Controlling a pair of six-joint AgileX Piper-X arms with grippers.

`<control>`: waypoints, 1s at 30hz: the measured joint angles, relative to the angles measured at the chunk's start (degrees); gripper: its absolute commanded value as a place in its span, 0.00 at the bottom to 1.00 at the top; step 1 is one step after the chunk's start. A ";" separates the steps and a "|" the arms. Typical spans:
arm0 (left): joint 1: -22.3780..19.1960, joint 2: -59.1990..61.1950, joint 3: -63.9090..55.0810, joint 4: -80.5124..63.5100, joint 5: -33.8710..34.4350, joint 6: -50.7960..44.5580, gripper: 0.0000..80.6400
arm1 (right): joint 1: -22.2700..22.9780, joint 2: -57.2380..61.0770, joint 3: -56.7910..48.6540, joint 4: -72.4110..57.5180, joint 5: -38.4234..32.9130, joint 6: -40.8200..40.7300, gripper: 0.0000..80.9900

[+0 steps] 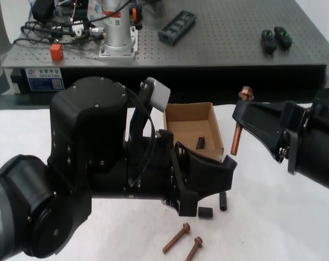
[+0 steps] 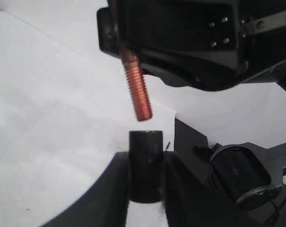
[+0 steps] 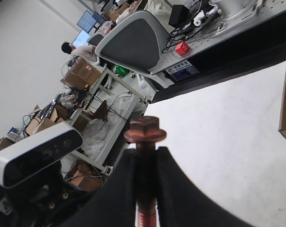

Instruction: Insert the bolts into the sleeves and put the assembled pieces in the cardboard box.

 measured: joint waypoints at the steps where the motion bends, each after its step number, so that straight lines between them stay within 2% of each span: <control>1: 0.00 0.00 0.00 0.00 0.00 -0.05 0.01 | 0.15 0.00 0.00 0.14 0.00 0.00 0.00; 10: 0.00 0.00 0.14 -2.72 -0.92 -2.90 0.01 | 1.73 0.00 0.00 0.13 -0.44 0.08 0.00; 17: 0.00 0.00 0.60 -4.14 -1.07 -4.80 0.01 | 4.39 0.00 0.00 -0.59 2.08 0.08 0.01; 19: 0.00 0.00 0.71 -5.19 -1.33 -5.29 0.01 | 4.67 0.00 0.00 -0.13 2.12 -0.05 0.05; 25: 0.00 0.00 0.70 -5.86 -1.81 -5.65 0.01 | 5.01 -0.21 0.00 1.69 -0.11 -2.99 0.31; 30: 0.00 0.00 0.70 -6.71 -3.35 -5.82 0.01 | 5.01 -0.40 0.00 1.86 -1.24 -6.14 0.41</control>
